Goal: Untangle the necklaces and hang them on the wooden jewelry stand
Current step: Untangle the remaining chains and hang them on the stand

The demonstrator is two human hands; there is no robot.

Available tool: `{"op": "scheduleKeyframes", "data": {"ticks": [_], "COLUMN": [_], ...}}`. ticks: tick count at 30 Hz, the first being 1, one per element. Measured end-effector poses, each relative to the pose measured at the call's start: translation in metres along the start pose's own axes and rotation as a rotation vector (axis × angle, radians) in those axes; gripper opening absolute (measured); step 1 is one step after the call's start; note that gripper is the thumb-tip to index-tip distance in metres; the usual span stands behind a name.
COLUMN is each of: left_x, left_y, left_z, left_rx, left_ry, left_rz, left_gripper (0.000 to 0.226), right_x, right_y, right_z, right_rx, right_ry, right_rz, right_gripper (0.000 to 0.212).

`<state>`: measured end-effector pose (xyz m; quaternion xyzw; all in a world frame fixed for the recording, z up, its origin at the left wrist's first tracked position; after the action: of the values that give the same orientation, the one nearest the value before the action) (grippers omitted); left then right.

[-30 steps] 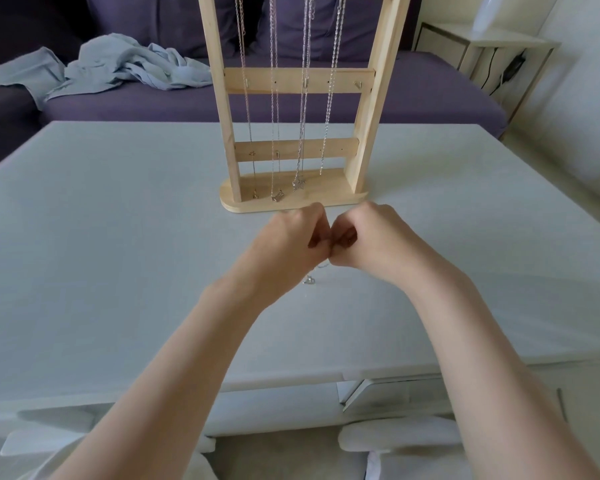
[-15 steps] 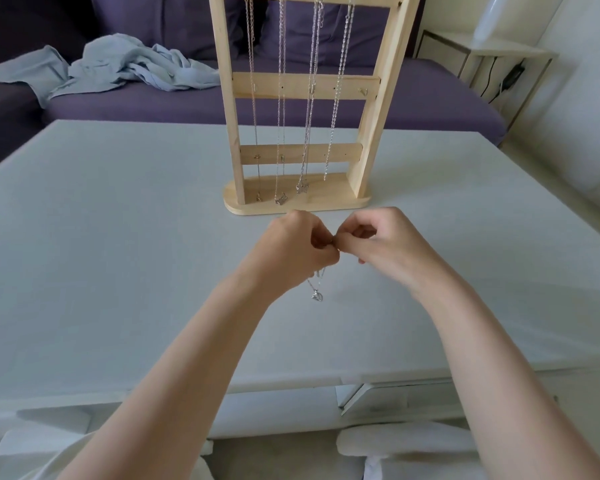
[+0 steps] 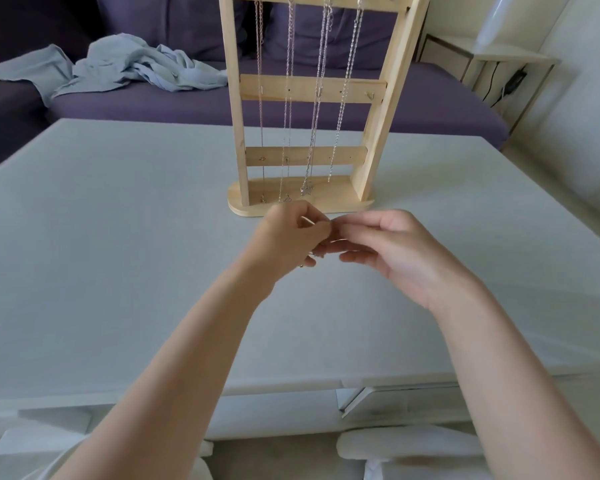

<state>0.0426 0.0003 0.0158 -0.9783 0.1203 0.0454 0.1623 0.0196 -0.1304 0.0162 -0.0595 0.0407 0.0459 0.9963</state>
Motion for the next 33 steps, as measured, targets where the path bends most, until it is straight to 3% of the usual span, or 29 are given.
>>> {"op": "scheduleKeyframes", "data": {"ticks": [14, 22, 33], "left_x": [-0.007, -0.006, -0.006], "left_y": [-0.004, -0.007, -0.004], "left_z": [-0.009, -0.009, -0.008], "left_rx": [-0.171, -0.222, -0.504], "left_ry": [0.130, 0.086, 0.013], "left_rz": [-0.069, -0.051, -0.008], "left_gripper": [0.013, 0.012, 0.015], "right_x": [0.004, 0.005, 0.011], "right_y": [0.000, 0.002, 0.010], "right_z": [-0.001, 0.002, 0.004], "right_rx": [0.231, 0.115, 0.407], "right_ry": [0.116, 0.112, 0.155], "right_rz": [-0.113, -0.144, -0.052], "right_gripper": [0.010, 0.014, 0.021]}}
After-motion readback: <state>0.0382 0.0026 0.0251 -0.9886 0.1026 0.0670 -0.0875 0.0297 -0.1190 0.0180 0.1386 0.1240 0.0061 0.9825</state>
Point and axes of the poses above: each hand's wrist, its own x-axis towards the middle knuckle, its own y-axis out of the palm, z = x × y, the point moved 4 cm from there along x, towards the middle knuckle, and after that the axes turned 2 degrees about -y, right-handed, at the moved point
